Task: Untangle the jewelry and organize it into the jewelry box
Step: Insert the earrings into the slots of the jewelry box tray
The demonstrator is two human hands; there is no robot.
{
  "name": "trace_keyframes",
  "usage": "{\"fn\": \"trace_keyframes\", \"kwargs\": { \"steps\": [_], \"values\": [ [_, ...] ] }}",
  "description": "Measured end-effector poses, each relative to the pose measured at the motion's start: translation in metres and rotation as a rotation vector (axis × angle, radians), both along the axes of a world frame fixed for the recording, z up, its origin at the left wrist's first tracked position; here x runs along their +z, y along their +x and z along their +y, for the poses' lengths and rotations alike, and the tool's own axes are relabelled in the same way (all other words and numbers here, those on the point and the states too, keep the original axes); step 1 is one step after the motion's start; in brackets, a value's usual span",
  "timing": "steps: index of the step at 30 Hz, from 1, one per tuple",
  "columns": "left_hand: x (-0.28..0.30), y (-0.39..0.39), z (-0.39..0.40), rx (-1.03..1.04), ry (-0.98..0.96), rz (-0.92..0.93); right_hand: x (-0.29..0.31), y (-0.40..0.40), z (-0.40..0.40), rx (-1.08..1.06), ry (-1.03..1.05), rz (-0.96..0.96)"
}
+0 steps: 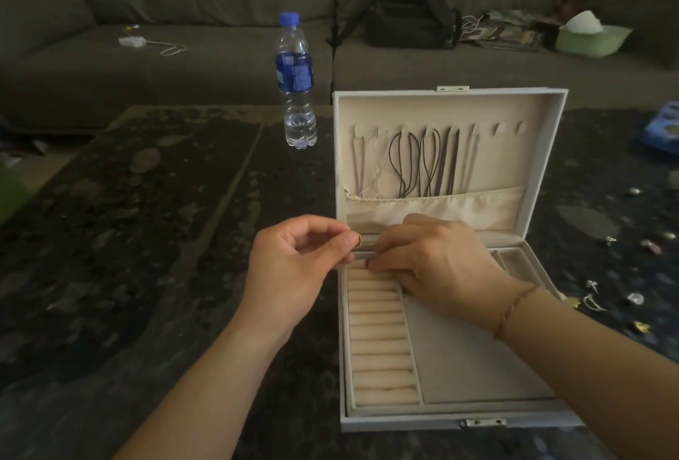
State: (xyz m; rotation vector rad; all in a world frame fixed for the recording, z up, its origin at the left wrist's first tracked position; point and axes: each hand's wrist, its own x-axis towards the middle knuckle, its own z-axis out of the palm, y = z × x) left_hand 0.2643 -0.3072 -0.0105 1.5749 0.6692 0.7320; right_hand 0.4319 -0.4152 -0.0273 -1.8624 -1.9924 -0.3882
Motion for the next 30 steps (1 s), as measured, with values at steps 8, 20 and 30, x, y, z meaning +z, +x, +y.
{"fn": "trace_keyframes", "kwargs": {
  "steps": [8, 20, 30],
  "values": [
    [0.002, -0.004, 0.001, -0.052, -0.037, -0.012, 0.009, 0.004, -0.007, 0.039, -0.113, 0.013],
    [0.01, -0.001, -0.009, -0.049, 0.04, 0.035, 0.036, -0.021, -0.011, -0.052, 0.006, 0.349],
    [0.005, -0.002, -0.006, -0.006, 0.123, 0.041, 0.024, -0.02, -0.006, -0.161, 0.018, 0.341]
  ]
}}
